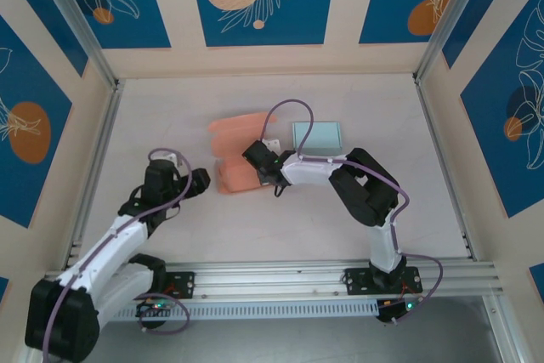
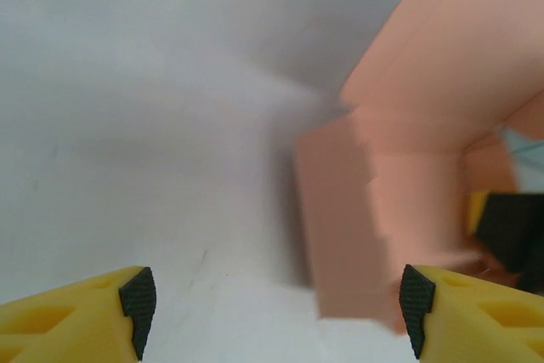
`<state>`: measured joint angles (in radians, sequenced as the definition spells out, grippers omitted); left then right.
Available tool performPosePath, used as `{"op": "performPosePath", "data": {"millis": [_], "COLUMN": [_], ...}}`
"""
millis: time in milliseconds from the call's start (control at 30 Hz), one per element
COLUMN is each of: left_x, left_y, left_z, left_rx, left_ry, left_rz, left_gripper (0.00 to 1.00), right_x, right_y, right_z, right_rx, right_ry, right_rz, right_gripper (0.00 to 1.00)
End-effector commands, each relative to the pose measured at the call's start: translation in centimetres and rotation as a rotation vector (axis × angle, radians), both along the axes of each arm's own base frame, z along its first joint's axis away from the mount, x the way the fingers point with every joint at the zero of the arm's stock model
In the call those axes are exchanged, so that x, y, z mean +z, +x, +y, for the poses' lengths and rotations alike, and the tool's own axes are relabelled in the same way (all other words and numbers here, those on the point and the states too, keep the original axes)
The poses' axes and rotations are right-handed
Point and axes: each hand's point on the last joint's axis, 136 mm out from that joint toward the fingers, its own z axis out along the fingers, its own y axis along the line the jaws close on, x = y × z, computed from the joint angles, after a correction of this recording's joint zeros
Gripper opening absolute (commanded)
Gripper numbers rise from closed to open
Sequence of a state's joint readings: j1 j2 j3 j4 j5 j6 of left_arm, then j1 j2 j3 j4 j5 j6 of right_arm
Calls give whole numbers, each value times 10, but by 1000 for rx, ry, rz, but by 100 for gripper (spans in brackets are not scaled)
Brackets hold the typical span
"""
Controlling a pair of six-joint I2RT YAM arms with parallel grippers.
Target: Fold the paper box
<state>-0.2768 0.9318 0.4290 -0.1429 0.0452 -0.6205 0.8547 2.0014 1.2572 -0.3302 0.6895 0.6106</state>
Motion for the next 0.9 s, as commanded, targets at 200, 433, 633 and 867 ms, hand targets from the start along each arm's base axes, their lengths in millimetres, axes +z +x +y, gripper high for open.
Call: {"op": "performPosePath", "data": {"millis": [200, 433, 633, 867], "left_x": [-29, -8, -5, -23], "left_y": [21, 32, 36, 45], "left_z": [-13, -31, -41, -51], "left_rx": [82, 27, -22, -42], "left_ry": [-235, -414, -439, -478], "left_rz": [20, -92, -86, -26], "left_gripper": [60, 95, 100, 100], "right_x": [-34, -32, -31, -32], "right_y": [-28, -29, -28, -28], "right_z": [-22, -20, -15, -14], "right_rx": [9, 15, 21, 24], "right_ry": [-126, -127, -109, -107], "right_rz": [116, 113, 111, 116], "right_gripper": [0, 0, 0, 0]}}
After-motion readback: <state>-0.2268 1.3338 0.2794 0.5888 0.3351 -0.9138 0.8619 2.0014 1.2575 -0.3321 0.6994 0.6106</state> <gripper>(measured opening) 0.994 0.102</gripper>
